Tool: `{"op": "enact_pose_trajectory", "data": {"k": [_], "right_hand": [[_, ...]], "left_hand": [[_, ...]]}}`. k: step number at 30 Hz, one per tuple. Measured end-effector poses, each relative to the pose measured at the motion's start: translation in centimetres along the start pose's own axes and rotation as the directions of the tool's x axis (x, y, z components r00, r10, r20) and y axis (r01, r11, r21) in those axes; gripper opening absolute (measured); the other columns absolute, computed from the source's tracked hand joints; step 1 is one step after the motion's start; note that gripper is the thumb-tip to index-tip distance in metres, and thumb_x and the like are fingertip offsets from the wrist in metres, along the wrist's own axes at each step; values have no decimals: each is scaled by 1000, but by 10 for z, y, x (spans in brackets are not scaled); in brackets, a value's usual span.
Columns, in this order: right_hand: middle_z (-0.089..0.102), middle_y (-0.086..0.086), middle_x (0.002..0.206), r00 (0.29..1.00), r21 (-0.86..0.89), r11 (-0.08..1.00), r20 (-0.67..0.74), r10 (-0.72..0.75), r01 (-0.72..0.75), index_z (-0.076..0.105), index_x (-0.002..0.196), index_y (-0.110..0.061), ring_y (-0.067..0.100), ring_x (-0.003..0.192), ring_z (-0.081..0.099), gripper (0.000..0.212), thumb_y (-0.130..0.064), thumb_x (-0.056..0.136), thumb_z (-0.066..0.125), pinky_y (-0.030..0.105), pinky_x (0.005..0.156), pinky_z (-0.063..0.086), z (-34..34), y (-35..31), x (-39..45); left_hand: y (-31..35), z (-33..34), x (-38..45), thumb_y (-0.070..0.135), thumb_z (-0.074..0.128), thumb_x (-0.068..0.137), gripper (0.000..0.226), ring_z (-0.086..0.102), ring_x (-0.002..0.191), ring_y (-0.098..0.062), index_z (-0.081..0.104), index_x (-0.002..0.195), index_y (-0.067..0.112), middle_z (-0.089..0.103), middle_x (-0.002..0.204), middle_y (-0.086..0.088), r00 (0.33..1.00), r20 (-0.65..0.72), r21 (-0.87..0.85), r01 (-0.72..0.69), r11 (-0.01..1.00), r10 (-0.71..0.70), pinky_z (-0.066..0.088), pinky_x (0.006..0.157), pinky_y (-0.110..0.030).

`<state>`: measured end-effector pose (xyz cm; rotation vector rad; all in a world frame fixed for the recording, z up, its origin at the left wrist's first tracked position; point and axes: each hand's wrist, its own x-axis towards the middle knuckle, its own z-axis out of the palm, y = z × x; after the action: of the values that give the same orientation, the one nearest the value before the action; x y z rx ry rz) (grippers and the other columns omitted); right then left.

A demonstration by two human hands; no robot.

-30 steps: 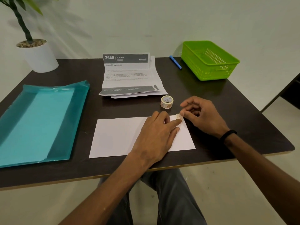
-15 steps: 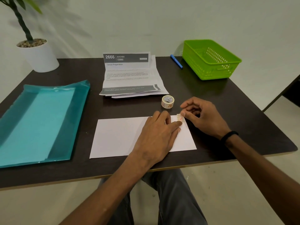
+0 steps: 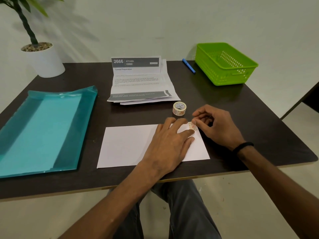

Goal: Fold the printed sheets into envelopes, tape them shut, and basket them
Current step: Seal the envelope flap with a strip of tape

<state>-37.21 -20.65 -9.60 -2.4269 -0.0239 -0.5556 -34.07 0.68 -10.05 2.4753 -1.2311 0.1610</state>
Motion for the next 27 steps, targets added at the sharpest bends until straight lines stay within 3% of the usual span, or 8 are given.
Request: {"op": "enact_pose_trajectory", "data": {"k": [17,27], "right_hand": [[70,-10,88,998,-13,998,-24,-60,59,73,106,-14,6,80,67,26,-18,83,84,12,72,55,0,-1,-3],[71,-12,88,999,32,999,-32,3,-2,73,104,-16,5,79,69,26,-20,82,86,12,71,56,0,-2,-3]], "left_hand": [[1,2,1,48,42,107,44,24,154,-18,58,144,30,51,155,7,999,37,-70,-2,998,4,17,128,-44],[0,1,0,51,40,107,46,29,151,-18,55,145,32,50,155,9,999,53,-68,4,998,-1,22,126,-43]]}}
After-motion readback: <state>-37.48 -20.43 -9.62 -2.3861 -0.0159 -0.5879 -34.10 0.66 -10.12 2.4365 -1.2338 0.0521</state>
